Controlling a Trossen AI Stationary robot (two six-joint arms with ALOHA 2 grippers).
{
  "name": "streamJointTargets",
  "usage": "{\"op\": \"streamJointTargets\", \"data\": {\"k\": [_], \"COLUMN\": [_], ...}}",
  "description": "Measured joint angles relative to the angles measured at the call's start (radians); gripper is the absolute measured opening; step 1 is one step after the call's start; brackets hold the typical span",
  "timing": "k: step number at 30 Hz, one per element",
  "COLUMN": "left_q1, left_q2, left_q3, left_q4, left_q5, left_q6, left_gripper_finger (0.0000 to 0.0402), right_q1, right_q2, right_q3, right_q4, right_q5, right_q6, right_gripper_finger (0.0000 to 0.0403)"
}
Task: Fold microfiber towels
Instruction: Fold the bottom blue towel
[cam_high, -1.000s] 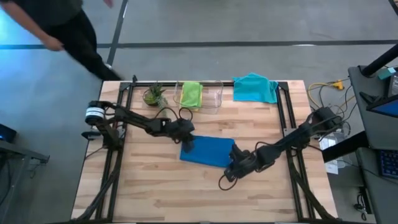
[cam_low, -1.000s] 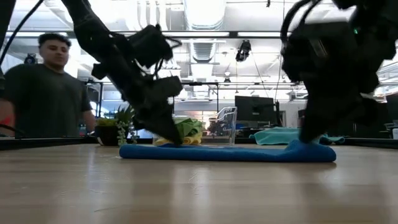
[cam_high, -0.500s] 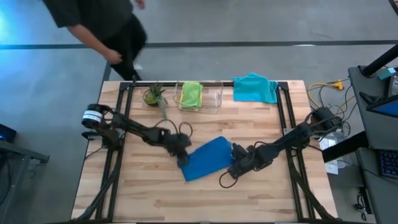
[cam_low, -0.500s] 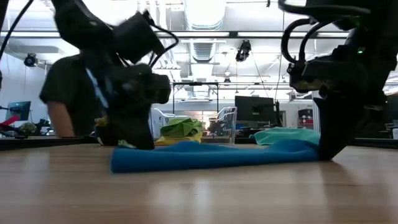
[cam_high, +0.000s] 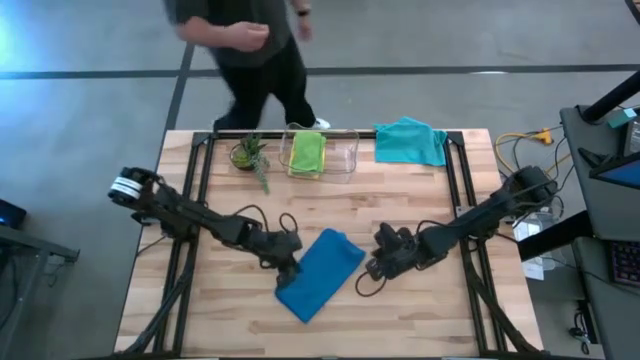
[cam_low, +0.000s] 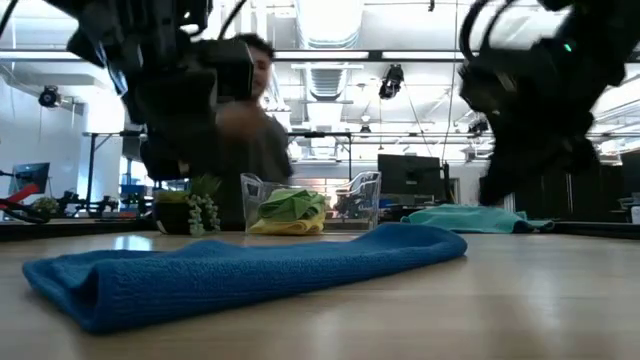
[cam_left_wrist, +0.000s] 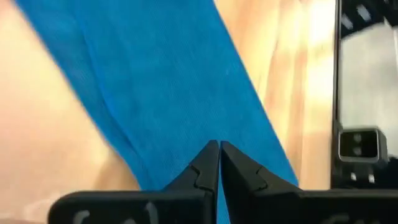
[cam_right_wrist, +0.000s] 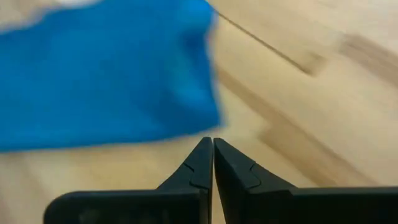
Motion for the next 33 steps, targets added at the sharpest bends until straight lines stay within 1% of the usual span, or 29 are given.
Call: {"op": "streamJointTargets", "data": {"k": [2,5,7,11,14,16,20,24,30,33], "left_q1": [0.007,0.018,0.036,0.081,0.113,0.135,0.164,0.167,0.162,0.162], "left_q2": [-0.038,-0.073,-0.065,0.01,0.049,0.056,0.055,0.053,0.048,0.045], "left_q3": [-0.001,0.0,0.005,0.004,0.01,0.013,0.014,-0.007,-0.101,-0.15], "left_q4": [-0.028,-0.007,0.049,0.129,0.131,0.135,0.156,0.15,0.155,0.212], "left_q5": [-0.059,-0.135,-0.134,-0.073,-0.068,-0.044,0.029,0.103,0.158,0.203], "left_q6": [0.002,0.07,0.106,0.155,0.158,0.17,0.262,0.26,0.136,0.096], "left_gripper_finger": [0.0,0.0,0.0,0.0,0.0,0.0,0.0004,0.0033,0.0084,0.01], "right_q1": [0.016,0.036,0.044,0.041,0.043,0.051,0.079,0.114,0.143,0.143], "right_q2": [-0.009,-0.001,0.004,0.009,0.009,0.008,0.012,0.015,0.015,0.015], "right_q3": [0.0,0.015,0.03,0.053,0.06,0.062,0.061,0.061,0.061,0.061], "right_q4": [0.073,0.135,0.139,0.149,0.144,0.148,0.148,0.147,0.148,0.15], "right_q5": [0.005,0.022,0.041,0.077,0.079,0.079,0.079,0.078,0.079,0.079], "right_q6": [-0.001,-0.001,0.004,0.004,0.016,0.035,0.071,0.102,0.12,0.117], "right_gripper_finger": [0.0009,0.0009,0.0009,0.0009,0.0009,0.0009,0.0009,0.0009,0.0009,0.0009]}}
